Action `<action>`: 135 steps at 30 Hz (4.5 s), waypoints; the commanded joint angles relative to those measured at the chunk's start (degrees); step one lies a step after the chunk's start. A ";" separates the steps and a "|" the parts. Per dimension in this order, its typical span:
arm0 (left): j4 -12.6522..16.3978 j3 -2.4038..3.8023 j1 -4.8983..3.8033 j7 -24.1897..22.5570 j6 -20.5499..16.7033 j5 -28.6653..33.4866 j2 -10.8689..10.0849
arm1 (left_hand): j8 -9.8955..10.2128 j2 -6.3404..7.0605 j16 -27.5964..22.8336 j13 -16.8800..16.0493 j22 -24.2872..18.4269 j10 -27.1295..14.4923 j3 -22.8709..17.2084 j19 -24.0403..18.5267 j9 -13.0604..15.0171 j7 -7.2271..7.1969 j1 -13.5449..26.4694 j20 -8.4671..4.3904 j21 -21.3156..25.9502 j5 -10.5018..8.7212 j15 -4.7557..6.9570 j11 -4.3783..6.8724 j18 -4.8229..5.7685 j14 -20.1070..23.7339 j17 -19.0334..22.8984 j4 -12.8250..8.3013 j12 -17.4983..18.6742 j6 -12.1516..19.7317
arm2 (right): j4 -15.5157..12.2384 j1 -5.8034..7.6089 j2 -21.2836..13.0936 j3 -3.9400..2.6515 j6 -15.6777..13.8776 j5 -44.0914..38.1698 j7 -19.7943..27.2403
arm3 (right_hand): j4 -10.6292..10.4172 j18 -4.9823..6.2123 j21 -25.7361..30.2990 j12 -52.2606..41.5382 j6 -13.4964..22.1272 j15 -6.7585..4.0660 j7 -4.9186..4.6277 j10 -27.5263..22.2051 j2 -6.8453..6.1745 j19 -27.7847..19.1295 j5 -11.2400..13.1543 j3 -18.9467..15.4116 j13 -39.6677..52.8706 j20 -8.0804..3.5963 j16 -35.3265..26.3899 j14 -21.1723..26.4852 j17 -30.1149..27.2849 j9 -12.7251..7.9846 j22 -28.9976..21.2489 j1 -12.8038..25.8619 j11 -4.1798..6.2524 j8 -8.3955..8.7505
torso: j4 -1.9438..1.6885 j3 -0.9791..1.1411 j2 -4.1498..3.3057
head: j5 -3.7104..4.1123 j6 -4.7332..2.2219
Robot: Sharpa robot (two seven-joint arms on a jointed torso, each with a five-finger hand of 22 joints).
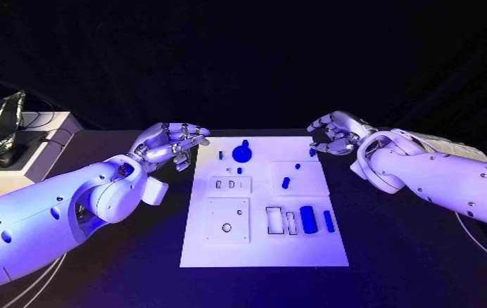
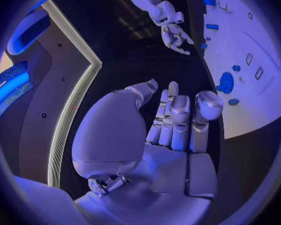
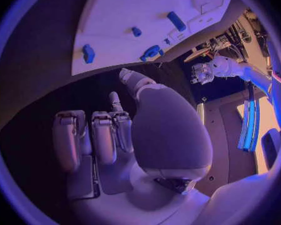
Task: Assemble the parts on the task board
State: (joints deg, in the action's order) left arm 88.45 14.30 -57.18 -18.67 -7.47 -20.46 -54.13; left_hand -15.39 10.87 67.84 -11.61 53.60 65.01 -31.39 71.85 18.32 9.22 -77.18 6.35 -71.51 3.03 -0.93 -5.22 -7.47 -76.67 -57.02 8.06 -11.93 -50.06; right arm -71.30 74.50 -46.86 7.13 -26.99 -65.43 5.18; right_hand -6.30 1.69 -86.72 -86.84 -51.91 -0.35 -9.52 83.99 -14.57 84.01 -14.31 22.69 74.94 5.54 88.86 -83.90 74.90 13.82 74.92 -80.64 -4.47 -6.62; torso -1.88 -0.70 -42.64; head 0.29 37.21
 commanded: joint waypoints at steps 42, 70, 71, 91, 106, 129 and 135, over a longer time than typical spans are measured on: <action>-0.08 0.05 1.30 -0.91 0.53 0.73 0.05 | 0.22 0.33 -0.79 -0.25 -0.60 0.12 -0.36 -0.92 0.10 -0.08 0.37 -0.04 0.68 -0.12 0.09 0.14 0.24 0.84 0.81 -0.36 -0.53 0.43 | 12.51 -2.35 4.72 0.16 10.06 0.69 5.08 | 0.37 -0.52 0.45 0.30 -0.24 -0.74 0.52 2.61 0.64 3.87 -0.42 -0.13 11.44 -0.67 0.25 -5.45 12.32 -0.10 10.93 -0.06 0.20 0.18 | 0.06 0.78 -0.45 | 0.19 1.93; 0.24 0.06 1.29 -0.61 0.57 0.73 -0.25 | 0.23 0.26 -0.63 -0.30 -0.33 0.11 -0.45 -0.84 0.11 -0.09 0.35 -0.05 0.54 -0.12 0.10 0.15 0.29 0.74 0.63 -0.41 -0.60 0.43 | 14.11 -2.43 6.80 0.17 9.87 0.72 4.40 | -0.54 -0.58 0.30 -0.30 -5.17 -1.42 1.25 3.27 3.44 4.03 -0.59 2.98 12.06 -1.23 0.31 -5.52 12.58 0.68 11.21 1.86 0.80 -2.51 | 0.01 0.80 -0.35 | 0.08 2.33; 0.25 0.06 1.29 -0.61 0.57 0.73 -0.26 | 0.23 0.26 -0.63 -0.30 -0.33 0.11 -0.45 -0.84 0.11 -0.09 0.35 -0.05 0.54 -0.12 0.10 0.15 0.29 0.74 0.63 -0.41 -0.60 0.43 | 14.18 -2.43 6.86 0.17 9.89 0.68 4.33 | -0.53 -0.58 0.29 -0.32 -5.36 -1.48 1.34 3.29 3.52 4.04 -0.58 3.09 12.09 -1.27 0.31 -5.53 12.60 0.73 11.22 1.91 0.87 -2.65 | 0.00 0.80 -0.36 | 0.08 2.34; 0.20 0.06 1.29 -0.34 0.59 0.73 -0.28 | 0.25 0.24 -0.65 -0.34 -0.29 0.09 -0.48 -0.85 0.11 -0.07 0.37 -0.05 0.50 -0.12 0.10 0.13 0.29 0.74 0.71 -0.43 -0.64 0.46 | 13.61 -2.42 6.84 0.16 5.02 -0.65 2.64 | -0.14 -0.64 0.14 -0.54 -7.14 -1.82 2.01 3.56 4.56 4.16 -0.74 4.23 12.34 -1.67 0.36 -5.57 12.78 1.34 11.44 2.25 1.54 -4.26 | -0.02 0.83 -0.31 | 0.07 2.36; 0.11 0.05 1.29 0.43 0.27 0.72 -0.17 | 0.38 0.15 -0.56 -0.88 -0.16 1.15 -0.48 -0.91 0.12 0.25 0.57 0.00 0.35 -0.12 0.03 0.05 0.32 0.65 0.79 -0.49 -1.70 0.54 | 4.98 -0.34 5.50 0.00 -1.06 -3.94 -3.53 | 0.06 -0.66 0.12 -0.37 -7.70 -1.71 2.31 3.45 4.45 4.20 0.39 4.18 12.20 -1.65 0.34 -5.57 12.77 1.80 11.49 3.07 1.89 -5.30 | 0.13 0.65 -0.05 | -0.31 2.11; -0.33 0.04 1.28 1.05 0.08 0.72 0.69 | 0.31 0.13 -0.54 -0.96 0.00 1.18 -0.47 -0.84 0.15 0.20 0.60 0.00 0.26 -0.12 0.04 0.08 0.34 0.63 0.82 -0.50 -1.82 0.41 | -10.78 -2.06 12.78 0.63 -1.87 -9.78 -24.27 | 0.36 -0.52 0.58 0.02 -7.54 -1.65 2.35 3.11 4.40 3.96 0.13 4.40 11.82 -1.60 0.13 -5.43 12.19 1.90 11.03 3.09 1.96 -5.55 | 0.22 -0.05 0.73 | -1.35 3.15; -0.57 0.04 1.28 1.06 0.17 0.72 1.05 | 0.28 0.15 -0.50 -1.00 0.06 1.18 -0.43 -0.82 0.17 0.18 0.69 0.00 0.22 -0.13 0.05 0.09 0.35 0.60 0.78 -0.46 -1.90 0.34 | -11.24 -3.42 14.80 0.98 -1.84 -11.79 -26.75 | 0.32 -0.49 0.67 0.05 -7.36 -1.58 2.27 3.09 4.29 3.92 -0.08 4.39 11.80 -1.57 0.08 -5.40 12.06 1.91 10.94 3.37 1.92 -5.58 | 0.15 -0.03 0.56 | -1.32 3.37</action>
State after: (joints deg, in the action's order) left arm 87.87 14.30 -55.89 -17.48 -7.54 -20.05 -53.26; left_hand -15.09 10.89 67.33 -12.52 53.57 65.86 -31.71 71.34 18.40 9.63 -77.17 6.26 -71.06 3.03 -0.93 -5.02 -7.47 -76.25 -56.19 7.74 -13.63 -49.64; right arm -82.46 71.36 -32.41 8.05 -28.51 -74.21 -18.01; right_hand -5.99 1.70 -86.44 -86.99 -59.11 -1.86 -7.00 83.90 -10.49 84.00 -14.20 26.96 74.95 4.30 88.86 -84.03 74.91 15.63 74.94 -77.88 -2.94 -11.99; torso -1.70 -0.70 -41.95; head -1.03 40.47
